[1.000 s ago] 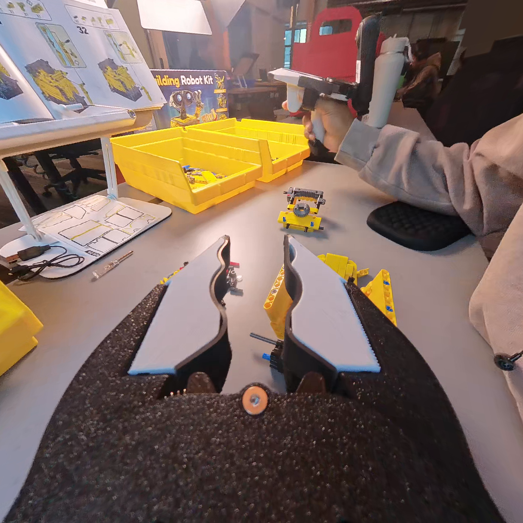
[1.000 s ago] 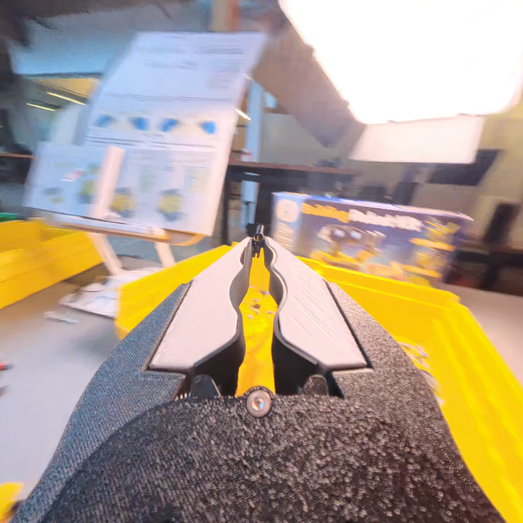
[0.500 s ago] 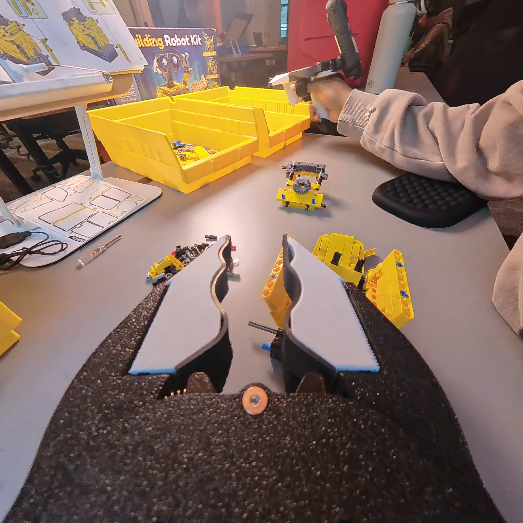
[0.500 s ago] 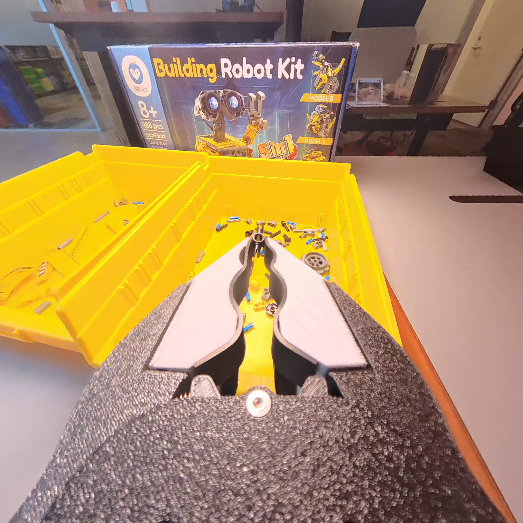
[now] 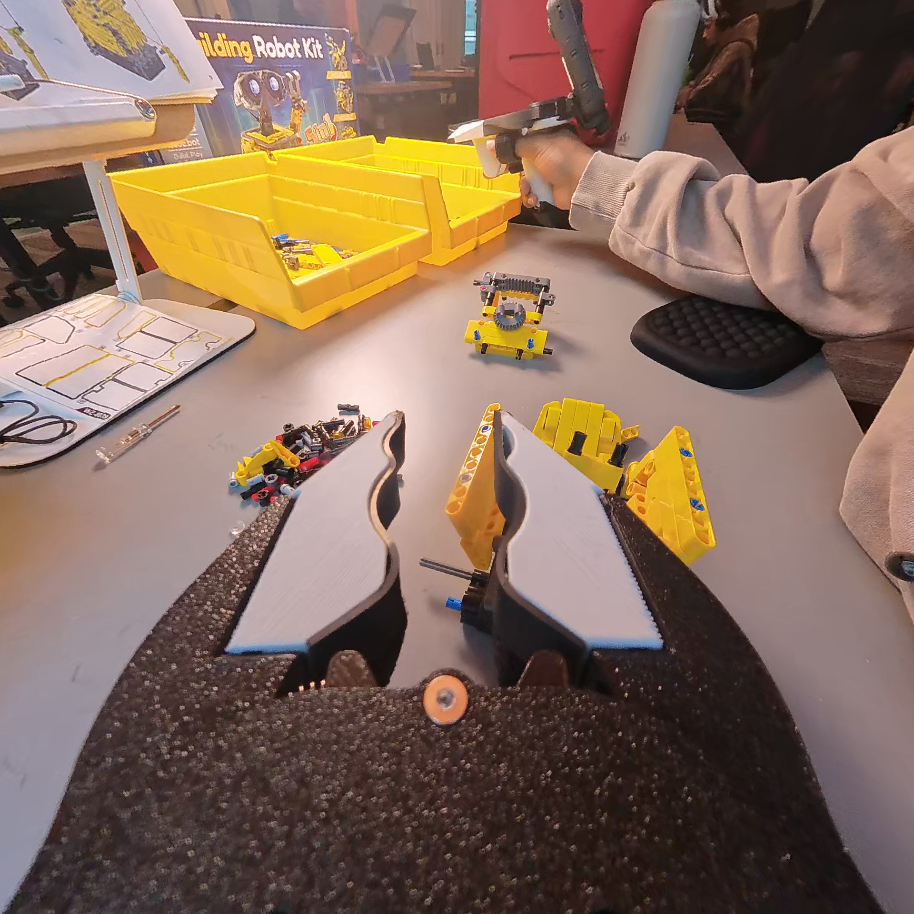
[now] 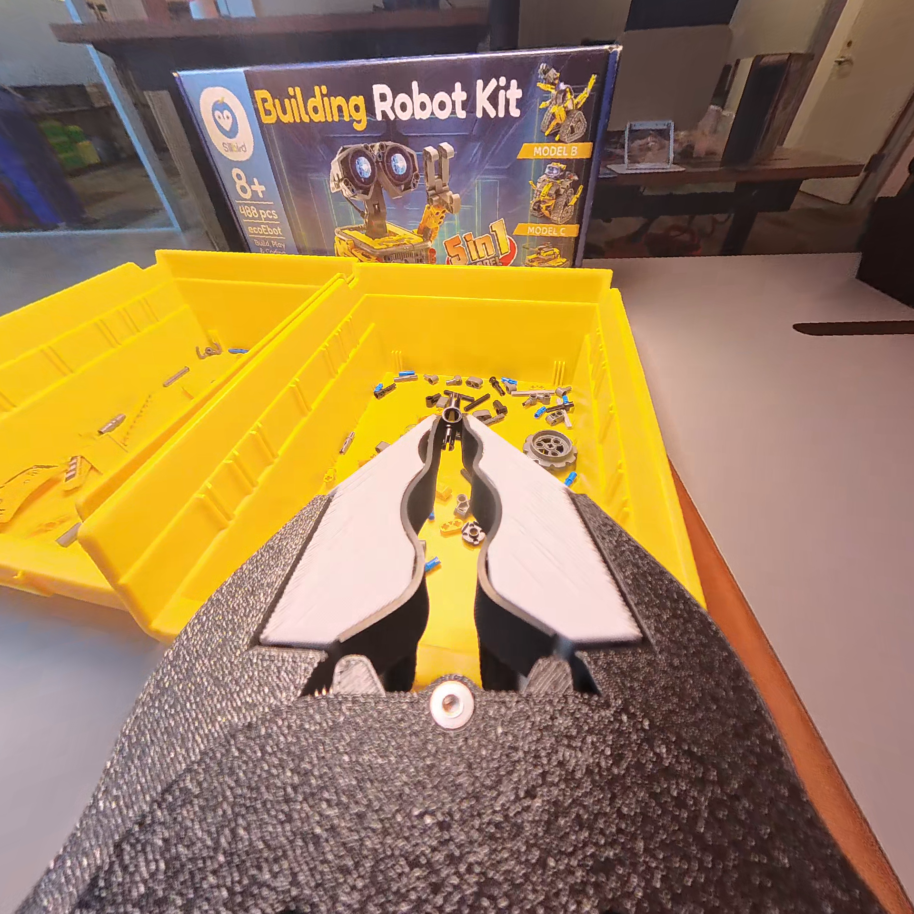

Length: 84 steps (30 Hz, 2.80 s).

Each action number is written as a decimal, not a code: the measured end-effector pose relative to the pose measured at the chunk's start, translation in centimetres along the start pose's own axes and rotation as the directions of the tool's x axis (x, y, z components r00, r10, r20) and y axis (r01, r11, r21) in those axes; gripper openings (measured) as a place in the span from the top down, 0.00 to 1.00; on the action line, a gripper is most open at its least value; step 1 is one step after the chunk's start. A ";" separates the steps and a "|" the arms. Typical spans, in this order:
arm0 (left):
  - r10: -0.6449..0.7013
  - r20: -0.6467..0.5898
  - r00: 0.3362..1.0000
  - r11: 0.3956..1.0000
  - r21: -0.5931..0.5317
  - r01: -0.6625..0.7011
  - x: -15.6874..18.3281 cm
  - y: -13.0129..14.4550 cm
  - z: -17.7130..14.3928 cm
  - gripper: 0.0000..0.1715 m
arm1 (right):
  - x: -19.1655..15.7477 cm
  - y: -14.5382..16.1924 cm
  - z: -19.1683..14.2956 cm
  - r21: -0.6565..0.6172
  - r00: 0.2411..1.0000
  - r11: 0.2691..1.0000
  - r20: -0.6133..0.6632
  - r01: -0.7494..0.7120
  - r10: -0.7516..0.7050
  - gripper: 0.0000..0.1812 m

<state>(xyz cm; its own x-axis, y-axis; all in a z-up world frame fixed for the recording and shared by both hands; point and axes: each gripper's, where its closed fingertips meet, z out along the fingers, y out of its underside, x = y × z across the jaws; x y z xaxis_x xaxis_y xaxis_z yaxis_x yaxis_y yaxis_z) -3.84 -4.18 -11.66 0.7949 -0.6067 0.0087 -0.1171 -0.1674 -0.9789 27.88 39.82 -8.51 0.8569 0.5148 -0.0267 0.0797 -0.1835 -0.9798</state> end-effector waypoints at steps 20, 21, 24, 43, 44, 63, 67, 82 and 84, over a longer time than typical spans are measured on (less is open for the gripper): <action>-0.025 -0.061 0.998 0.998 0.047 0.028 0.8 -0.8 -0.3 0.80 | -2.7 -5.0 -2.8 0.247 0.997 0.969 0.075 -0.016 -0.003 0.87; -0.025 -0.077 0.997 0.998 0.060 0.030 1.1 -1.0 -0.4 0.79 | -3.4 -5.6 -3.3 0.268 0.995 0.963 0.095 -0.017 -0.009 0.87; -0.030 -0.127 0.991 0.994 0.099 0.043 1.9 -1.8 -0.8 0.79 | -6.1 -7.1 -4.7 0.321 0.986 0.947 0.158 -0.001 -0.052 0.87; 0.093 -0.392 0.915 0.988 -0.077 -0.133 7.4 0.8 -2.2 0.79 | -42.3 6.2 -23.9 0.344 -0.045 0.839 0.932 0.421 -0.360 0.86; 0.103 -0.389 0.916 0.988 -0.067 -0.140 7.4 0.6 -2.4 0.79 | -43.1 7.6 -24.9 0.355 -0.094 0.818 0.931 0.452 -0.353 0.84; 0.073 -0.390 0.918 0.965 -0.205 -0.163 8.0 2.6 -1.9 0.96 | -46.4 13.1 -27.3 0.193 -0.186 0.841 0.976 0.506 -0.112 0.96; -0.022 -0.422 0.906 0.967 -0.240 -0.088 8.2 2.9 -2.0 0.96 | -46.4 13.5 -27.9 0.135 -0.212 0.847 0.977 0.513 -0.028 0.96; 0.012 -0.408 0.913 0.972 -0.211 -0.107 7.6 2.9 -2.1 0.96 | -41.6 12.4 -23.3 0.193 -0.064 0.764 0.979 0.615 -0.196 0.82; 0.004 -0.414 0.910 0.974 -0.206 -0.098 7.5 2.9 -2.2 0.96 | -41.0 13.3 -23.2 0.205 -0.066 0.730 0.974 0.652 -0.214 0.78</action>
<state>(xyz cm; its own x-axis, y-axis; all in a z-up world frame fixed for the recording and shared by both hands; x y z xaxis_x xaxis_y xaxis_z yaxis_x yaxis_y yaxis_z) 0.51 -10.91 -13.97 0.4763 -0.8748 0.0888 -0.3147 -0.2639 -0.9118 5.58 -3.14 -15.83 -0.5702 0.8213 0.0187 0.5124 0.3733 -0.7734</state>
